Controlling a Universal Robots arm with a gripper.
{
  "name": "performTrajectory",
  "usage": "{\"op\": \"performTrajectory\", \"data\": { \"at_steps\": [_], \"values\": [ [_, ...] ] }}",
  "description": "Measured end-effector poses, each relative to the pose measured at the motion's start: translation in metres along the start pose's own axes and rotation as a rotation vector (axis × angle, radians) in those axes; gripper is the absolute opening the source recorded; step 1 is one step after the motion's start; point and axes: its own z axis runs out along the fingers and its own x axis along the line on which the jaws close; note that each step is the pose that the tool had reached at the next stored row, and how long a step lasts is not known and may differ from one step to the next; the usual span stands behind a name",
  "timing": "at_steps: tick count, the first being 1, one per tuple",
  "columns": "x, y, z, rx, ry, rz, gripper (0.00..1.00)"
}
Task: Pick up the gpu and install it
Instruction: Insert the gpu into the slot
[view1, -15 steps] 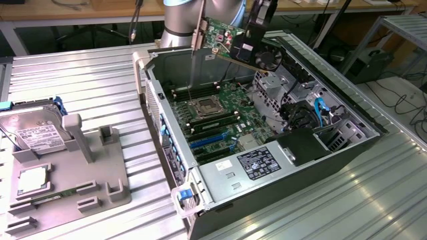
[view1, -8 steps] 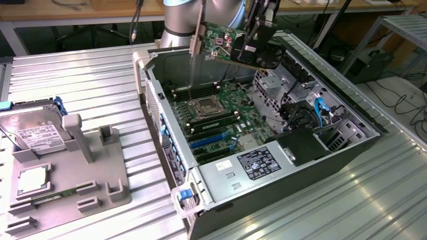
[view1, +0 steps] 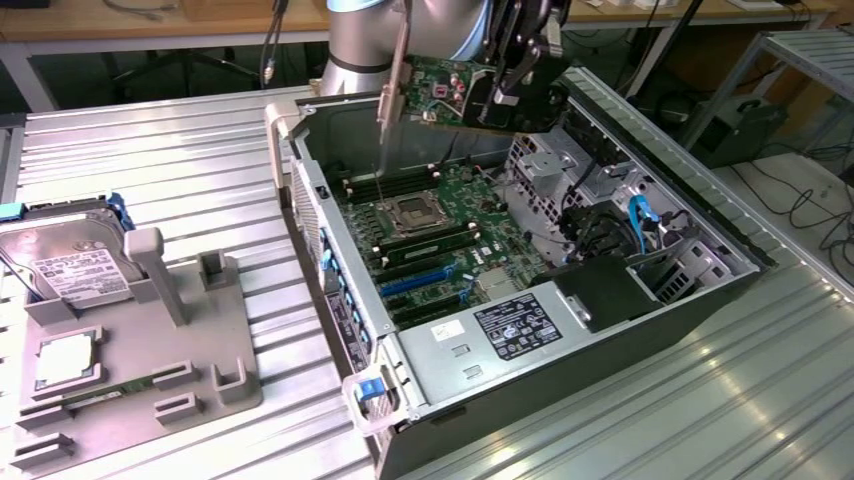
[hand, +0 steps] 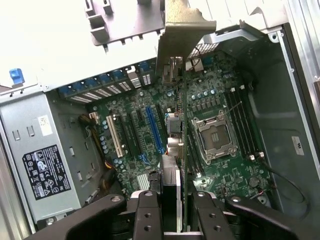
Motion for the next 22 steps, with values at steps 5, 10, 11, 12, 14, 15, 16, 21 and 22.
{"op": "performTrajectory", "data": {
  "at_steps": [5, 10, 11, 12, 14, 15, 16, 21, 22],
  "values": [
    [0.0, 0.0, 0.0, -0.0001, 0.0016, -0.021, 0.28],
    [0.0, 0.0, 0.0, -0.0003, 0.0032, -0.043, 0.28],
    [0.0, 0.0, 0.0, -0.0004, 0.0038, -0.051, 0.28],
    [0.0, 0.0, 0.0, -0.0004, 0.0042, -0.057, 0.28],
    [0.0, 0.0, 0.0, -0.0005, 0.0048, -0.065, 0.28],
    [0.0, 0.0, 0.0, -0.0005, 0.0051, -0.069, 0.28],
    [0.0, 0.0, 0.0, -0.0005, 0.0055, -0.073, 0.28],
    [0.0, 0.0, 0.0, -0.0006, 0.0071, -0.095, 0.28],
    [0.0, 0.0, 0.0, -0.0007, 0.0074, -0.099, 0.28]
  ]
}}
